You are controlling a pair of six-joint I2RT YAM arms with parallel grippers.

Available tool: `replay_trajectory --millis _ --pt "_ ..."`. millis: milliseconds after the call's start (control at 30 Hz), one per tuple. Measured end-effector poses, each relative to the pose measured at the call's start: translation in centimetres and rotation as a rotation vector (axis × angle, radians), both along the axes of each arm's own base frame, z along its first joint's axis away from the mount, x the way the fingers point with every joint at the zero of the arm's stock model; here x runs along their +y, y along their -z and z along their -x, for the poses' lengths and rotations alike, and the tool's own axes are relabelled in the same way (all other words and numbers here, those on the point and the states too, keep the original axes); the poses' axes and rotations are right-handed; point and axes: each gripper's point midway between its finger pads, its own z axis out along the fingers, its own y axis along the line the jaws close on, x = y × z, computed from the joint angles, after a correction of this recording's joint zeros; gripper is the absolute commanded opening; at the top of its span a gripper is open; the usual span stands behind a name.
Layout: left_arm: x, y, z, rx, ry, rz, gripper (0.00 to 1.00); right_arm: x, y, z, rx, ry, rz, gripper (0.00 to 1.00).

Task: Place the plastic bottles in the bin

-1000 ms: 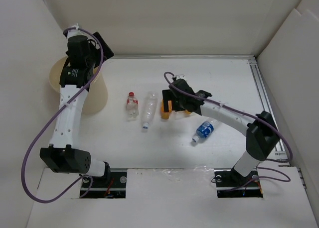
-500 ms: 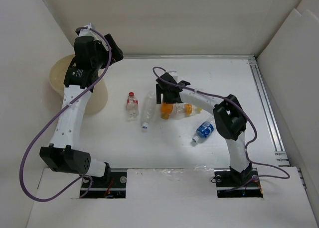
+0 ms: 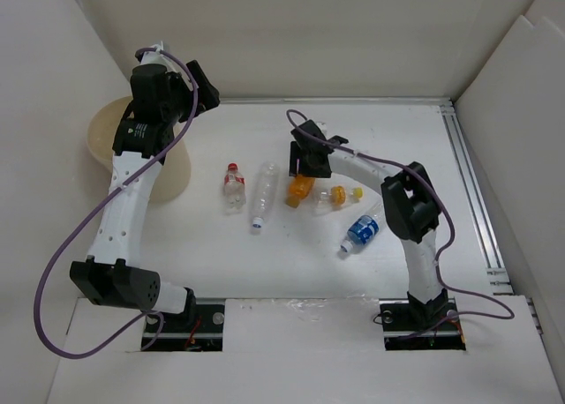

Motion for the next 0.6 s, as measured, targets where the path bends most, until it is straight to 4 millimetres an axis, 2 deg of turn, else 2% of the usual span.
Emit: replay_trajectory --millis 33,67,167,333,467,500,567,600 --pt "0.0 0.0 0.0 0.000 0.000 0.000 1.00 0.0 0.2 0.0 0.006 -0.005 -0.005 0.89" --pt "0.0 0.0 0.0 0.000 0.000 0.000 1.00 0.0 0.5 0.0 0.017 -0.008 -0.008 0.93" --pt "0.0 0.0 0.0 0.000 0.000 0.000 1.00 0.0 1.9 0.4 0.049 -0.017 0.004 1.00" --pt "0.0 0.0 0.0 0.001 0.000 0.001 1.00 -0.1 2.5 0.8 0.072 -0.027 0.012 0.98" --pt "0.0 0.0 0.0 0.001 -0.001 0.001 1.00 -0.1 2.5 0.9 0.076 -0.031 0.011 0.83" --pt "0.0 0.0 0.0 0.001 -0.001 0.001 1.00 -0.1 2.5 0.9 0.077 -0.031 0.010 0.70" --pt "0.0 0.0 0.0 0.001 -0.001 0.001 1.00 0.0 2.5 0.9 0.079 -0.028 0.004 0.53" --pt "0.0 0.0 0.0 0.001 -0.001 0.001 1.00 -0.1 2.5 0.8 0.080 -0.025 0.000 0.37"
